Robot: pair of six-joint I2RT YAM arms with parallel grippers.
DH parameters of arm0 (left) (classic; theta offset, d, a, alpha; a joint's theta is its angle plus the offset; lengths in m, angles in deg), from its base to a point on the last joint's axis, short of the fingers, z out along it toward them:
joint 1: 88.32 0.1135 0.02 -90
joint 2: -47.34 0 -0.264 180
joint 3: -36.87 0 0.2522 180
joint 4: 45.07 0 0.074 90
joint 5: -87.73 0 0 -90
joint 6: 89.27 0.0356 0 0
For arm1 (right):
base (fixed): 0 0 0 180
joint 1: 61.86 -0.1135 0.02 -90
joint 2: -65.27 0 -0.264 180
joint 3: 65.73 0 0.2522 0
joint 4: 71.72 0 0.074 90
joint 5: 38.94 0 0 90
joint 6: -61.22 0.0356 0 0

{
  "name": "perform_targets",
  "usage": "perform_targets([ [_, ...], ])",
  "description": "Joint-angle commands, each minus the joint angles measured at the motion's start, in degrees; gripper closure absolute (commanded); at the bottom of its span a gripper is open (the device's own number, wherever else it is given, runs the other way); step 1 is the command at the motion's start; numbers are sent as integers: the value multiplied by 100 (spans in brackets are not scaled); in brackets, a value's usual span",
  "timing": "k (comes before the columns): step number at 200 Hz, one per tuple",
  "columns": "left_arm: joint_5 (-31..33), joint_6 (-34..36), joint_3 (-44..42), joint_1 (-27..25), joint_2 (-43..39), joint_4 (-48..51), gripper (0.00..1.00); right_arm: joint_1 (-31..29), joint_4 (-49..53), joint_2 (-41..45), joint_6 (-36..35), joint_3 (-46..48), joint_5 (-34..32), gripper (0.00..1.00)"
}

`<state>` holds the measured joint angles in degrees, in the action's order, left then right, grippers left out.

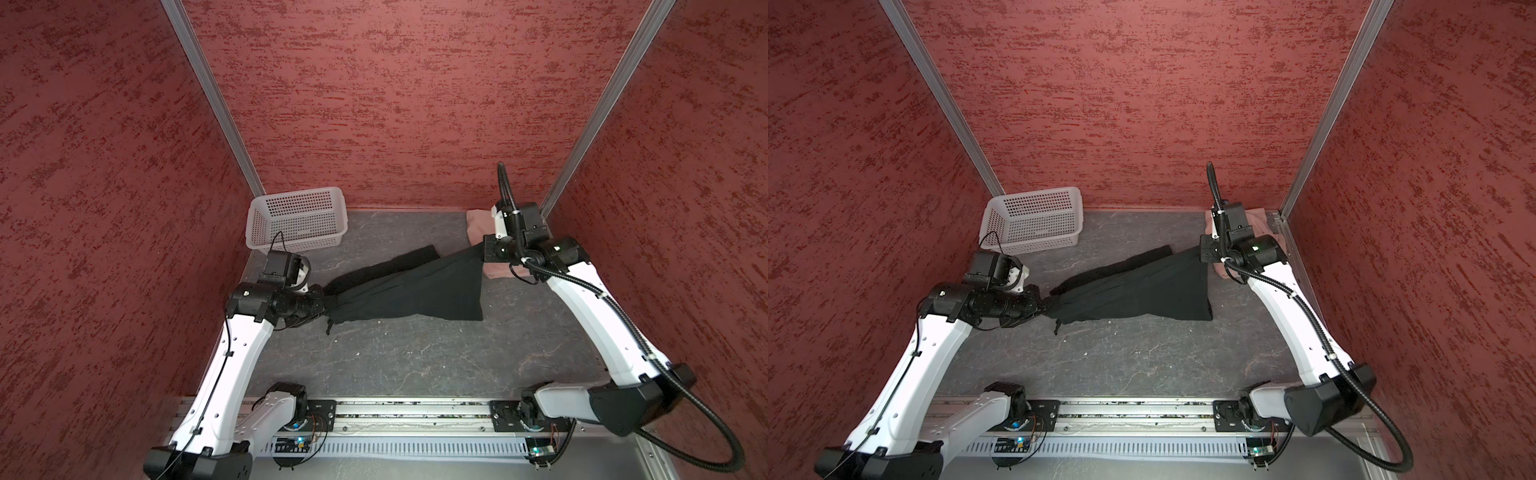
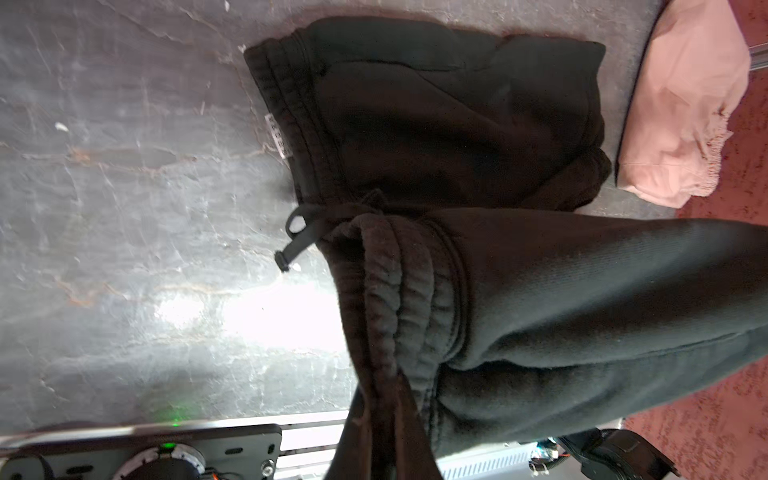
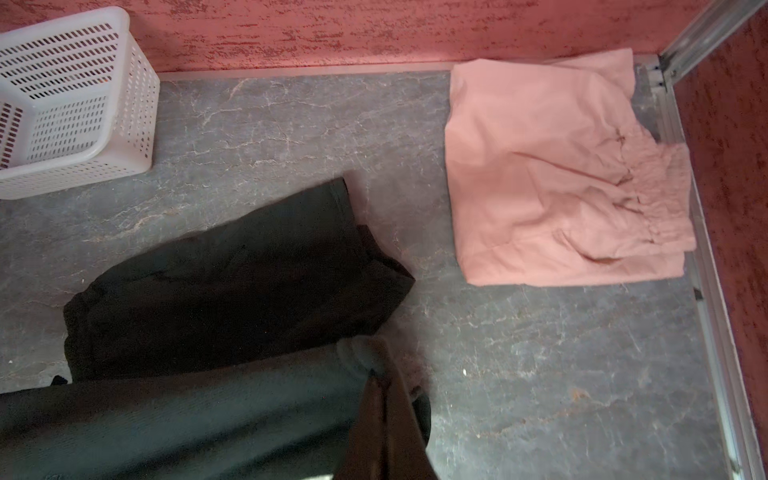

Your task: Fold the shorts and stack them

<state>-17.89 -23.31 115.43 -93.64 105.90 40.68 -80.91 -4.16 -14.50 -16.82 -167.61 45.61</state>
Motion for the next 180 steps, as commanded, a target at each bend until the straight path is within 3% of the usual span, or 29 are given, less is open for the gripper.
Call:
perform_targets([
  [1,155,611,175,378,295,49,100,128,-495,-488,-489,-531,-241,100],
  [71,-196,1313,476,1156,1746,-553,100,318,-499,-2694,-946,-2124,409,100],
  [126,-274,1496,951,1440,2966,-1051,100,368,117,-4803,-1013,-4508,813,100],
  [140,-373,1491,977,1476,3220,-1242,88,374,220,-5320,-979,-5012,912,100],
  [159,-416,1520,1050,1531,3510,-1473,83,378,226,-5887,-858,-5585,1110,100],
  [168,-424,1516,1083,1586,3628,-1600,70,380,104,-6068,-801,-5703,1265,100],
  [174,-455,1516,1117,1626,3716,-1655,68,375,-19,-6146,-766,-5712,1380,100],
  [180,-472,1493,1155,1667,3791,-1724,67,378,-144,-6209,-700,-5717,1477,94],
])
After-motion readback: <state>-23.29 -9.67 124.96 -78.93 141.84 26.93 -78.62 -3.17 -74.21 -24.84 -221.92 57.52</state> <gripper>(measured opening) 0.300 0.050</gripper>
